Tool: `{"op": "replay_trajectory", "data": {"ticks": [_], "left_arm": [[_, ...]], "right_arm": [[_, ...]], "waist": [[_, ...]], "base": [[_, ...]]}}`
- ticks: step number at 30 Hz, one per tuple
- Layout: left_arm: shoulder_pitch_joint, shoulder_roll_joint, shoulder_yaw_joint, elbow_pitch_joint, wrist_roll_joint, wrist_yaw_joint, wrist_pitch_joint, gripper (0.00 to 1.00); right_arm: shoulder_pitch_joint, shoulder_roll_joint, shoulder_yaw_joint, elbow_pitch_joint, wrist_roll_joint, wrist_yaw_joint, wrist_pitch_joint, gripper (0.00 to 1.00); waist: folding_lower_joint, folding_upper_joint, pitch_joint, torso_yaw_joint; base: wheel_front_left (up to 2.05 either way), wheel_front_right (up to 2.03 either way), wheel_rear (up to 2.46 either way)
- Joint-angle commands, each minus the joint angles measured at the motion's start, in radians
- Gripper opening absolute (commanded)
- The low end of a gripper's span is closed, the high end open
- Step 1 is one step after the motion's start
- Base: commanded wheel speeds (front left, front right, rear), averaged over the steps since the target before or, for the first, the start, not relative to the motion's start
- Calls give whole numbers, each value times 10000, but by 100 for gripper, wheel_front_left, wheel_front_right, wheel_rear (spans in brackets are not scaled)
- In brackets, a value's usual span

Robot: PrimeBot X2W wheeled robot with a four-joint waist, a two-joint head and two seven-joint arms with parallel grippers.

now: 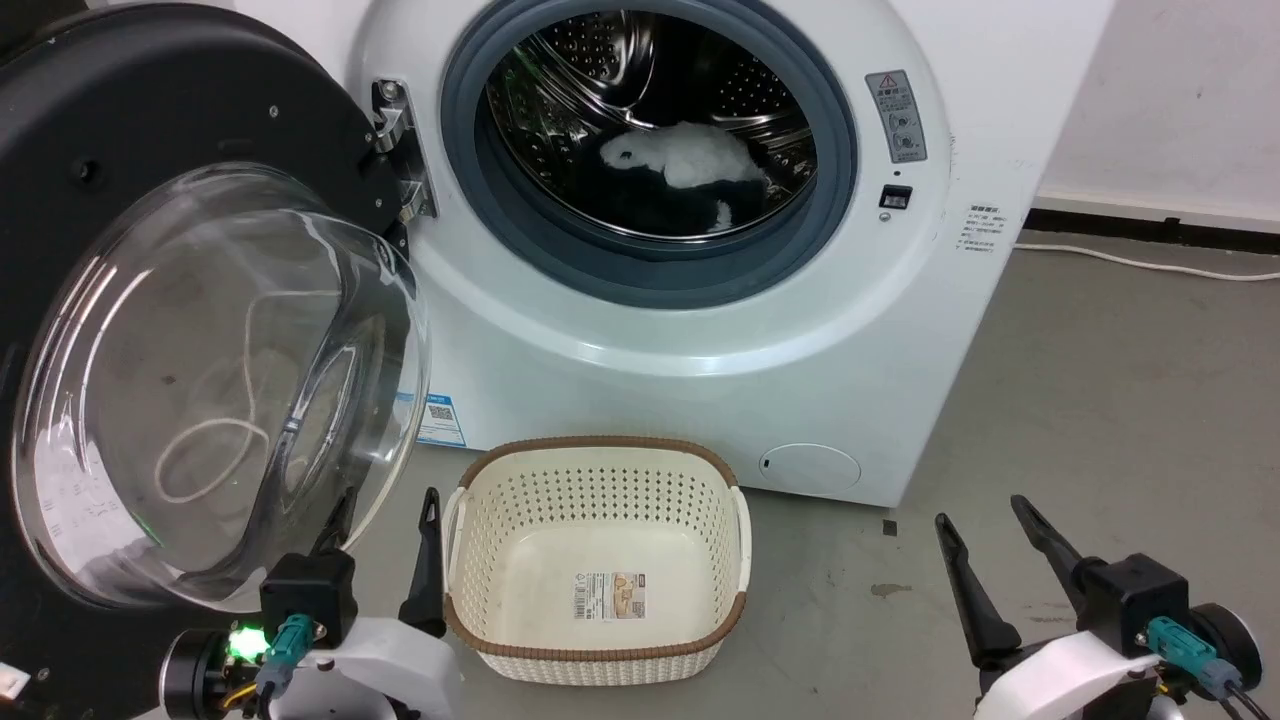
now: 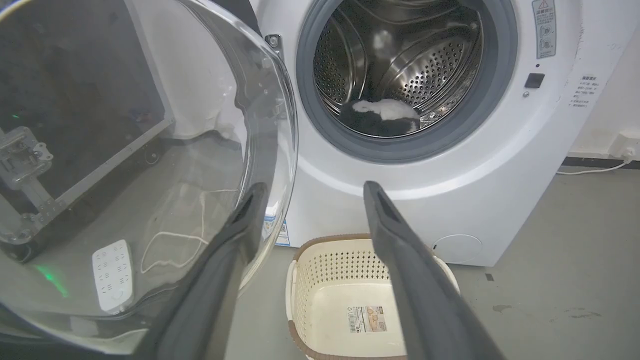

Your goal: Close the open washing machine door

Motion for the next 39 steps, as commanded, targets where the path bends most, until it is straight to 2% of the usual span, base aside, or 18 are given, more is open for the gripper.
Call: {"op": "replay_trajectory", "data": {"ticks": [1,7,8,9,10,17,27,33,39], "left_arm": [[65,0,-20,51,-87,-16,-101,100],[89,5,-87,133,-210,-26,-228,100],[93,6,-100,147,-231,-29,-248,73],[96,8,-114,163,-253,-33,-269,26],[99,11,-128,178,-274,-39,-290,0],[47,20,-142,47,-439,-73,-441,0],[-340,0,358,-1267,-734,-76,-651,0],[-643,-1,1125,-2116,-854,-37,-776,0],[-957,-2,2365,-2784,-965,-116,-901,0]], "right_arm": [[118,0,15,32,120,1,-131,100],[192,0,37,79,275,1,-256,100],[204,0,39,86,301,2,-276,100],[216,0,43,94,327,2,-297,100],[228,0,48,102,351,2,-318,100],[317,0,72,164,515,2,-465,100],[418,0,94,268,785,3,-674,100],[480,0,117,358,943,3,-798,100],[560,1,144,469,1102,4,-924,100]], "waist": [[0,0,-1,0],[0,0,-4,3],[0,0,-3,5],[0,0,-5,6],[0,0,-5,7],[0,0,-10,51],[0,0,10,361],[0,0,21,725],[0,0,13,1197]], "base": [[0,0,0],[0,0,0],[0,0,0],[0,0,0],[0,0,0],[0,0,0],[0,0,0],[0,0,0],[0,0,0]]}}
